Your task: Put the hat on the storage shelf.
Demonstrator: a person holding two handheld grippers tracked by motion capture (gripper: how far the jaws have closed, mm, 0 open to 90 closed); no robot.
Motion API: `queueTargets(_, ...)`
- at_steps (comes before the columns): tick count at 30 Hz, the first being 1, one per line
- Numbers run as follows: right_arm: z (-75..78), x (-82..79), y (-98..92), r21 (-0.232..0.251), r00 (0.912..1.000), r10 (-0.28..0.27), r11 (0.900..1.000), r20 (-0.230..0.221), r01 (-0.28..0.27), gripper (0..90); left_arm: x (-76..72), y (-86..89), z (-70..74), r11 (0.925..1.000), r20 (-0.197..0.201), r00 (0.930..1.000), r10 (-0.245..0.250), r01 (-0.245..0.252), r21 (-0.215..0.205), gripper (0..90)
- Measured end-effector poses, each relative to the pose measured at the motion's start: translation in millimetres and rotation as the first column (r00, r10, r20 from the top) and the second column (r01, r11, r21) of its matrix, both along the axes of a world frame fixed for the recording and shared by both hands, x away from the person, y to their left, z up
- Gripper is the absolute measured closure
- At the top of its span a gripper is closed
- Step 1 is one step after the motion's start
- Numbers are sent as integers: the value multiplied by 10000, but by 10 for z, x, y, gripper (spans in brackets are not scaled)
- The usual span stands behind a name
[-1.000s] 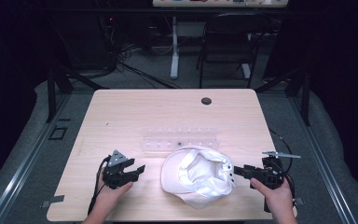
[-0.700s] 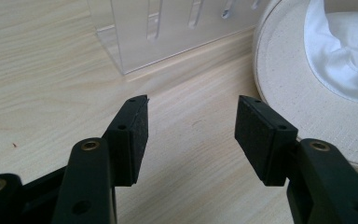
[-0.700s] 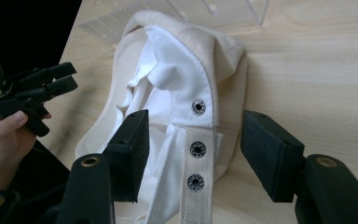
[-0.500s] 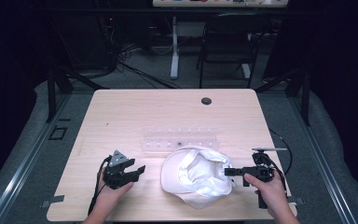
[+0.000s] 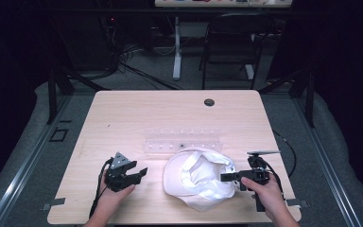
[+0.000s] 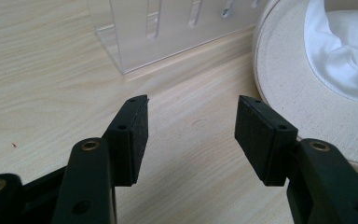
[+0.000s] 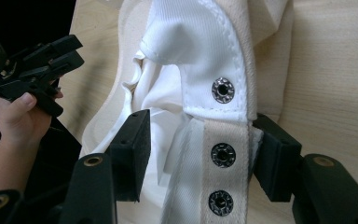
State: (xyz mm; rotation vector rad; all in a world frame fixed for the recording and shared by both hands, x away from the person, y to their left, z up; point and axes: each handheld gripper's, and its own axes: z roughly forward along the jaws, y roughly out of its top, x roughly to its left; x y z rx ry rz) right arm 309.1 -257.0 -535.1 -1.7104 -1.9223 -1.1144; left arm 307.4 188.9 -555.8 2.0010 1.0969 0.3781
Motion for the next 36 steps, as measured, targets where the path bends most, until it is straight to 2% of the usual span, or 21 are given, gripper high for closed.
queueTargets(4,138,-12,-2,433,9998,88,9990,157,-94,449,0,0,0,10000,3,10000,-8,8,17,450)
queueTargets(9,218,-13,10,608,9995,182,9980,261,-198,482,-3,-9,1,10000,17,10000,-28,28,32,450)
queueTargets(12,265,2,19,700,9995,283,9971,137,-292,561,-4,-11,0,10000,22,10000,-43,43,71,450)
queueTargets(13,265,2,19,700,9995,283,9971,137,-292,561,-4,-11,0,10000,22,10000,-43,43,71,450)
queueTargets(14,280,6,24,755,9997,242,9968,76,-247,608,-4,-11,-1,10000,30,10000,-27,27,64,450)
queueTargets(17,289,6,36,791,9999,101,9968,26,-103,639,-4,-9,1,10000,25,10000,-30,30,62,450)
queueTargets(18,290,17,24,689,9996,292,9972,-32,-289,687,-5,-10,2,10000,20,10000,-37,37,62,450)
queueTargets(24,279,30,37,641,9998,110,9979,-171,-99,760,-6,-16,-2,9999,79,10000,20,-21,99,450)
queueTargets(26,284,38,31,484,9995,284,9984,-140,-277,790,-6,-16,-2,10000,74,10000,24,-25,97,450)
queueTargets(30,306,43,33,285,9997,248,9993,19,-249,799,-6,-16,-1,10000,83,10000,17,-17,90,451)
queueTargets(32,330,45,44,-11,9998,163,9999,125,-163,802,-7,-15,0,9999,91,10000,25,-25,97,450)
queueTargets(33,330,45,44,-11,9998,163,9999,125,-163,802,-7,-15,0,9999,91,10000,25,-25,97,450)
queueTargets(34,347,50,51,-282,9996,92,9996,253,-85,804,-8,-15,1,10000,88,10000,20,-20,90,450)
queueTargets(35,347,50,51,-282,9996,92,9996,253,-85,804,-8,-15,1,10000,88,10000,20,-20,90,450)
queueTargets(36,362,61,47,-391,9993,290,9988,241,-280,805,-8,-15,0,10000,95,10000,21,-21,89,450)
